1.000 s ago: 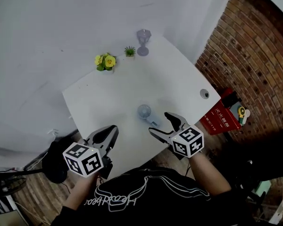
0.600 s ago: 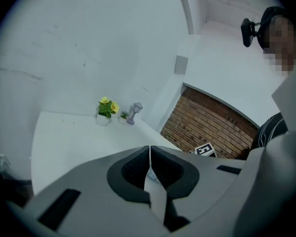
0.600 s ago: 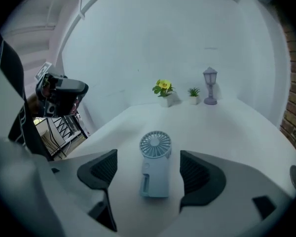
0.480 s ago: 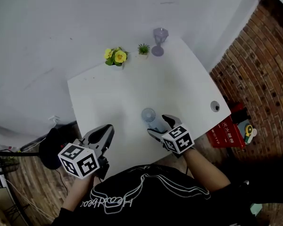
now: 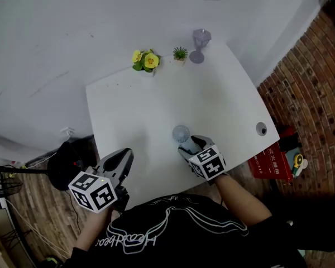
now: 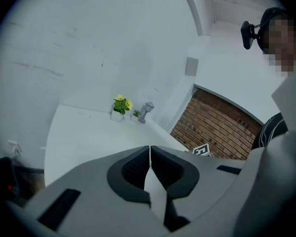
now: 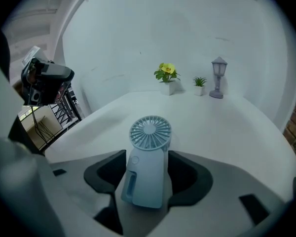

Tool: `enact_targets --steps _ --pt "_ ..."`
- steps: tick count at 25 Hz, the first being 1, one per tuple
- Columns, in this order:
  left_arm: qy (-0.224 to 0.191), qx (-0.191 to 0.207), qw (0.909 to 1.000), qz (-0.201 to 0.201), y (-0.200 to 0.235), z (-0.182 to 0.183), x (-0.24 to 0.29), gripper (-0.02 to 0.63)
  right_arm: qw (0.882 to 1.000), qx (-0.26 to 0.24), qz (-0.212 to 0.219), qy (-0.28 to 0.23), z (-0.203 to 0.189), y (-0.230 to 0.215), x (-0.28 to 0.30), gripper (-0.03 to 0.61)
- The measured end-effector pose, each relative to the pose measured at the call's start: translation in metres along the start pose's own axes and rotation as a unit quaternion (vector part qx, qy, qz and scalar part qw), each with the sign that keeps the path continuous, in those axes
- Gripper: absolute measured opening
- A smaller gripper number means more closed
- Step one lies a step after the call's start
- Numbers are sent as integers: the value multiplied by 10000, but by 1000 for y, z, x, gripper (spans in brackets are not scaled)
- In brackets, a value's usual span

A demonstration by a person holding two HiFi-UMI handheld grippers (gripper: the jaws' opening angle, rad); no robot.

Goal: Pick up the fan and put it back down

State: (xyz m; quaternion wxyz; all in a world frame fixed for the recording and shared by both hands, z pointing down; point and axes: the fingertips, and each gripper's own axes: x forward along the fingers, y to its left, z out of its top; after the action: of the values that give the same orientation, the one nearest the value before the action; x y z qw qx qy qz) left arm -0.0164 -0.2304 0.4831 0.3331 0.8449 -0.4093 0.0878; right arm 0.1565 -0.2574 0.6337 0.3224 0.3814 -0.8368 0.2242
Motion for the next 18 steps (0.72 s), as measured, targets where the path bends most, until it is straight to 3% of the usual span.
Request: enact_targets --steps 2,18 --pt "-12 -72 10000 50 4 -3 -1 35 10000 -43 -18 16 0 -1 3 232" --pt "-20 -49 10000 -2 8 0 -11 35 9997 187 -76 100 0 -3 2 225"
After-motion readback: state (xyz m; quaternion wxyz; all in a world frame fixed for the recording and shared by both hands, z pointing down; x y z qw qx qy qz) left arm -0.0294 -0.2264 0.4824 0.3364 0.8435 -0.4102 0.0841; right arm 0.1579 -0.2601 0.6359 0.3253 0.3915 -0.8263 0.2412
